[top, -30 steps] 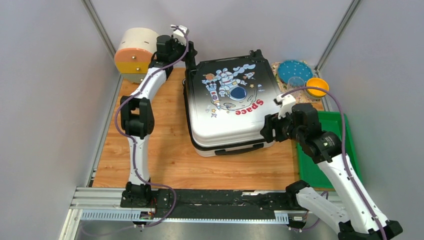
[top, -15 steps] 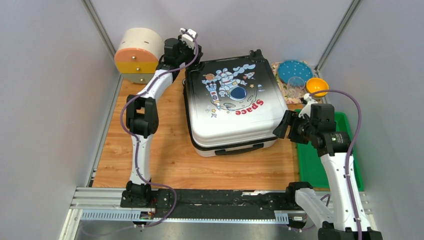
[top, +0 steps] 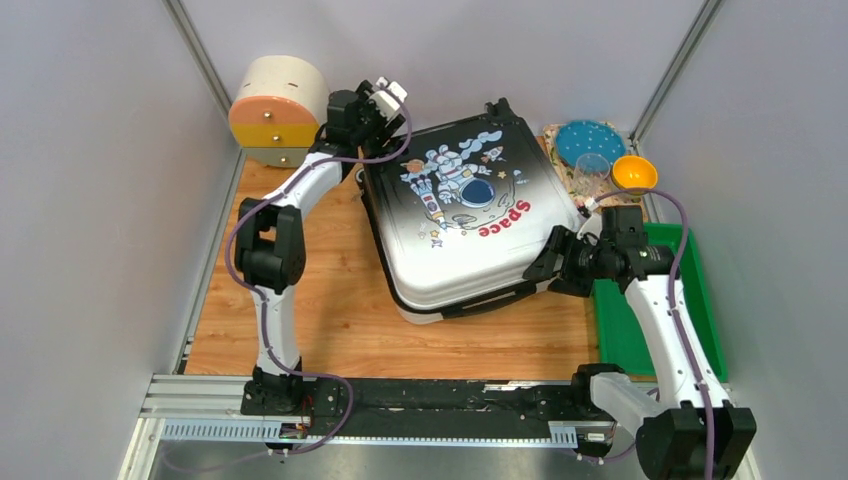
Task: Open, take out, and arrange the luggage
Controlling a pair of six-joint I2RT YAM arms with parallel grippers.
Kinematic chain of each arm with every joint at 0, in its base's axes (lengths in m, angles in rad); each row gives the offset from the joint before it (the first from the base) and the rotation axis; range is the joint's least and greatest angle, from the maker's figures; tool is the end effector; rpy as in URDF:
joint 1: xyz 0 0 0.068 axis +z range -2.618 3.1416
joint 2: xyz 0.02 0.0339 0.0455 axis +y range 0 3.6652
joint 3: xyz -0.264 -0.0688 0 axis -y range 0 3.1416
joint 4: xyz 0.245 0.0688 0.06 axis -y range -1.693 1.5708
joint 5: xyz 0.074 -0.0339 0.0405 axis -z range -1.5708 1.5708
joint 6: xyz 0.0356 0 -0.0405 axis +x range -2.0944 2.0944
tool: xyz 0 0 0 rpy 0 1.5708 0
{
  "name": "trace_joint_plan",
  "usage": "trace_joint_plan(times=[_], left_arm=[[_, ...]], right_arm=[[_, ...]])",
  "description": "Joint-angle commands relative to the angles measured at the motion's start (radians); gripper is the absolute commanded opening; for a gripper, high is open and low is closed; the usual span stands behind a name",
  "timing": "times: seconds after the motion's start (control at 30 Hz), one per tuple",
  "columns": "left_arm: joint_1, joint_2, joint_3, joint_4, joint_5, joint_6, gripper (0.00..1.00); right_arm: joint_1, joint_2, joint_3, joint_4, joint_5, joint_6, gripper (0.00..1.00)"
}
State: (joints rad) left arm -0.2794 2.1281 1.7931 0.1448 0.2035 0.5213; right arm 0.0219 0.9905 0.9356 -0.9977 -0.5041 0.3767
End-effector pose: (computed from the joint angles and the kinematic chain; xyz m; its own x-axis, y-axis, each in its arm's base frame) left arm 0.4956 -0.1497 0.2931 0.0719 0.4868 -0.8706 0.4901 0.7429 0.4559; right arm 0.1749 0.0210 0.2894 -0.9027 0.3024 -0.3062 0.0792 0.8161 0.5724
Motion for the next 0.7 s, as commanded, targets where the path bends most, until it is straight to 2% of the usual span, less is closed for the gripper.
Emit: trace_joint_plan(times=[0.0, 0.23, 0.4, 0.5, 0.67], left_arm=[[-0.011, -0.109, -0.228, -0.359, 0.122, 0.102, 0.81], [0.003, -0.285, -0.376, -0.429, 0.128, 0.022, 0.80], [0.025, -0.342, -0.360, -0.526, 0.134, -0.110, 0.79], [0.026, -0.390, -0.376, -0.563, 0.203, -0.153, 0.79], [0.032, -0.473, -0.388, -0.596, 0.280, -0.193, 0.79]], right_arm=[[-0.007, 0.100, 0.052, 0.205, -0.025, 0.027, 0.74], [-0.013, 0.350, 0.230, 0.367, -0.042, -0.054, 0.73], [-0.014, 0.608, 0.450, 0.430, -0.063, -0.093, 0.72], [-0.013, 0.715, 0.599, 0.416, -0.080, -0.134, 0.72], [-0.072, 0.697, 0.686, 0.370, -0.106, -0.199, 0.73]])
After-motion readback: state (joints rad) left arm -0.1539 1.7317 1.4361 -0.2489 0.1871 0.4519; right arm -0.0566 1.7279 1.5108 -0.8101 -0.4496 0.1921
